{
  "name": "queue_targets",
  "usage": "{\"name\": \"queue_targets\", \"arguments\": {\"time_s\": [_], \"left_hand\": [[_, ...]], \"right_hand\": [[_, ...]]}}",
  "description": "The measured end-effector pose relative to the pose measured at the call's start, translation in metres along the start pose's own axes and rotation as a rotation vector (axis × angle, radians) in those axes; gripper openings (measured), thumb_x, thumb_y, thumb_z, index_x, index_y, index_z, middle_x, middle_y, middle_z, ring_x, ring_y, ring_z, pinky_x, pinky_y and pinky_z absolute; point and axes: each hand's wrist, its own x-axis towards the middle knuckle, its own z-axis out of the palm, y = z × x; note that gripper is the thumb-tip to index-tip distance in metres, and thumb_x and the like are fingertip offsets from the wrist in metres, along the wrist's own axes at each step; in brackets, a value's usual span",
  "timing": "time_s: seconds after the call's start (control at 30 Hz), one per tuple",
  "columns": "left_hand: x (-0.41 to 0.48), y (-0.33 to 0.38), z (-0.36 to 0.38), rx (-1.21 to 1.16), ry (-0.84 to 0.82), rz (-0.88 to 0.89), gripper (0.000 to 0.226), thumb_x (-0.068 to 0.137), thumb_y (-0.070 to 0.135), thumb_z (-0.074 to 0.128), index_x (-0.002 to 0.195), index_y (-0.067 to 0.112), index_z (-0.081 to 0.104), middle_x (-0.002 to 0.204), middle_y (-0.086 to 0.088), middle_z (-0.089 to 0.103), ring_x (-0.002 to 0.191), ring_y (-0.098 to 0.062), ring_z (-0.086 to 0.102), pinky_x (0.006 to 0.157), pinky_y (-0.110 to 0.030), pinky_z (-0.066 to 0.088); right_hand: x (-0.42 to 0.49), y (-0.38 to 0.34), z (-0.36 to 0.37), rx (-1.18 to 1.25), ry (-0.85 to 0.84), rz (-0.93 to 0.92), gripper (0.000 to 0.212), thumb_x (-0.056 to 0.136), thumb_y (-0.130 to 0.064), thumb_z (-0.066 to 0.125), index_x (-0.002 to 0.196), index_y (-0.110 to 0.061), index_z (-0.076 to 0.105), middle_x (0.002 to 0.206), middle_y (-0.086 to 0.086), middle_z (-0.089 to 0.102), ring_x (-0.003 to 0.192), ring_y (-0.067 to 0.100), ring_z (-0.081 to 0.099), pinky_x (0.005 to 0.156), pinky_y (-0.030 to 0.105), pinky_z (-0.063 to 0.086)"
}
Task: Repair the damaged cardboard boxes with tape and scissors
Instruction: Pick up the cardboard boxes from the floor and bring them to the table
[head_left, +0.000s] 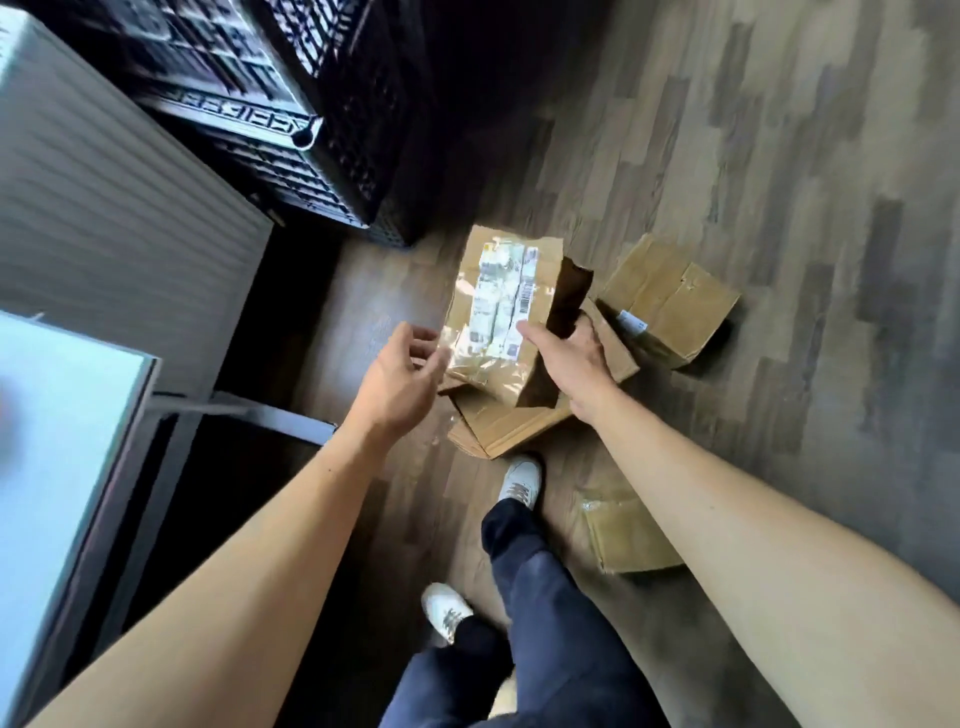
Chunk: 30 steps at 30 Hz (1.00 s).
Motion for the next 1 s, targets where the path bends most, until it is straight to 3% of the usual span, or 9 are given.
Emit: {"name": "queue_targets", "arguments": {"time_s": [0.13, 0.23, 0.43, 0.53, 0.63, 0.7, 0.77, 0.87, 1.0], "left_hand": [[-0.048, -0.012, -0.031, -0.063, 0.153, 0.008, 0.029, 0.097, 0.041, 0.058, 0.117, 0.021, 0.056, 0.1, 0.005, 0.064, 0.086, -0.005, 0.063, 0.065, -0.013, 0.046], [-0.097, -0.026, -0.057, -0.109, 0.301, 0.043, 0.032, 0.096, 0.036, 0.06, 0.12, 0.015, 0.057, 0.109, -0.001, 0.062, 0.085, 0.0, 0.058, 0.062, -0.001, 0.041], [-0.189, -0.066, -0.114, -0.271, 0.387, 0.018, 0.049, 0.093, 0.053, 0.058, 0.127, 0.018, 0.055, 0.123, -0.001, 0.061, 0.107, -0.011, 0.06, 0.092, -0.028, 0.052], [-0.231, -0.071, -0.137, -0.354, 0.39, 0.016, 0.045, 0.097, 0.053, 0.052, 0.125, 0.019, 0.057, 0.118, 0.003, 0.065, 0.1, -0.005, 0.062, 0.077, -0.016, 0.047], [-0.265, -0.072, -0.157, -0.545, 0.358, 0.034, 0.037, 0.097, 0.057, 0.047, 0.107, 0.025, 0.063, 0.105, 0.007, 0.071, 0.089, -0.003, 0.067, 0.073, -0.02, 0.046], [-0.285, -0.073, -0.169, -0.671, 0.312, 0.003, 0.041, 0.094, 0.062, 0.049, 0.114, 0.03, 0.064, 0.106, 0.013, 0.073, 0.095, -0.003, 0.069, 0.073, -0.023, 0.048], [-0.298, -0.078, -0.181, -0.8, 0.324, -0.056, 0.049, 0.088, 0.066, 0.056, 0.124, 0.033, 0.063, 0.108, 0.013, 0.074, 0.102, -0.008, 0.069, 0.085, -0.031, 0.052], [-0.314, -0.087, -0.2, -1.056, 0.365, -0.125, 0.045, 0.086, 0.059, 0.059, 0.112, 0.025, 0.07, 0.106, 0.007, 0.075, 0.102, -0.013, 0.069, 0.091, -0.035, 0.052], [-0.329, -0.098, -0.223, -1.204, 0.405, -0.188, 0.037, 0.081, 0.058, 0.046, 0.094, 0.03, 0.067, 0.097, 0.004, 0.072, 0.094, -0.016, 0.064, 0.08, -0.032, 0.049]], "right_hand": [[-0.048, -0.011, 0.022, 0.145, -0.149, 0.14, 0.089, 0.06, -0.064, 0.075, 0.131, -0.017, 0.049, 0.129, 0.005, 0.061, 0.117, 0.023, 0.059, 0.106, 0.044, 0.045], [-0.091, -0.006, 0.039, 0.221, -0.25, 0.102, 0.057, 0.074, -0.056, 0.068, 0.116, -0.018, 0.065, 0.111, 0.008, 0.073, 0.1, 0.023, 0.068, 0.095, 0.039, 0.051], [-0.184, -0.006, 0.088, 0.189, -0.342, 0.02, 0.077, 0.061, -0.062, 0.066, 0.125, -0.019, 0.065, 0.125, 0.017, 0.067, 0.103, 0.032, 0.069, 0.091, 0.044, 0.052], [-0.224, -0.015, 0.114, 0.132, -0.387, -0.048, 0.061, 0.078, -0.058, 0.059, 0.122, -0.017, 0.069, 0.114, 0.012, 0.073, 0.097, 0.029, 0.069, 0.086, 0.039, 0.054], [-0.255, -0.022, 0.139, 0.067, -0.461, -0.096, 0.06, 0.077, -0.06, 0.057, 0.115, -0.016, 0.073, 0.1, 0.009, 0.072, 0.088, 0.03, 0.067, 0.078, 0.039, 0.055], [-0.275, -0.03, 0.153, -0.003, -0.504, -0.155, 0.055, 0.084, -0.06, 0.054, 0.111, -0.016, 0.073, 0.09, 0.006, 0.07, 0.076, 0.023, 0.064, 0.064, 0.03, 0.052], [-0.291, -0.037, 0.167, -0.054, -0.546, -0.208, 0.067, 0.08, -0.074, 0.057, 0.122, -0.022, 0.067, 0.099, 0.001, 0.073, 0.081, 0.019, 0.069, 0.065, 0.03, 0.055], [-0.305, -0.051, 0.186, -0.026, -0.592, -0.272, 0.102, 0.06, -0.09, 0.064, 0.14, -0.03, 0.042, 0.124, 0.0, 0.068, 0.104, 0.021, 0.07, 0.08, 0.044, 0.061], [-0.313, -0.076, 0.205, -0.064, -0.575, -0.45, 0.051, 0.089, -0.063, 0.06, 0.121, -0.026, 0.043, 0.122, -0.001, 0.06, 0.102, 0.012, 0.06, 0.07, 0.032, 0.051]]}}
